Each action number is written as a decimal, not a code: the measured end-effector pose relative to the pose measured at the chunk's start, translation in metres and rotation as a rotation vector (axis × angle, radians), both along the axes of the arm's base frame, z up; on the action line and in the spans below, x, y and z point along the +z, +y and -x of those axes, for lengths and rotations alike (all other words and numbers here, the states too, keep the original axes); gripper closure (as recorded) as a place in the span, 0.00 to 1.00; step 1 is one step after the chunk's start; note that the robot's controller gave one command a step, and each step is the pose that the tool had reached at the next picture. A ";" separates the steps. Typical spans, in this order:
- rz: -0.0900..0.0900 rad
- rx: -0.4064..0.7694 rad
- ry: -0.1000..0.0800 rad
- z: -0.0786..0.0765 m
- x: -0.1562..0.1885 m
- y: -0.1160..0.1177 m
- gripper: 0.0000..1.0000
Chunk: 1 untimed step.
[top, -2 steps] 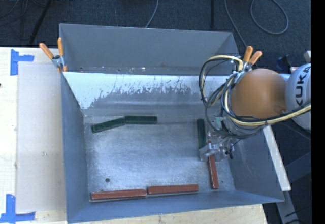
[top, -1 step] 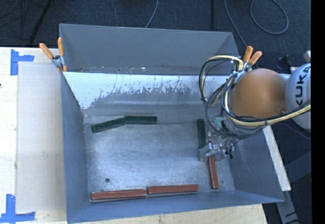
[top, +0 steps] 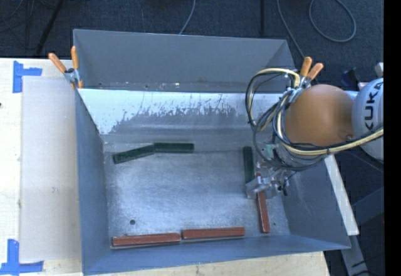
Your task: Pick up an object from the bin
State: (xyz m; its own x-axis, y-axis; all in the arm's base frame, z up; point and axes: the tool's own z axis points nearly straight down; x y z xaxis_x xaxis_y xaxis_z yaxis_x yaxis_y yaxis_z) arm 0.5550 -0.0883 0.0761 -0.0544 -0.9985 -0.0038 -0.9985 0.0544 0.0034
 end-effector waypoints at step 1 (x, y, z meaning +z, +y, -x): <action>0.000 0.000 0.000 0.000 0.000 0.000 1.00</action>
Offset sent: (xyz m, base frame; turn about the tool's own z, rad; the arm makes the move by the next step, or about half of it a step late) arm 0.0000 0.0000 0.0000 0.0000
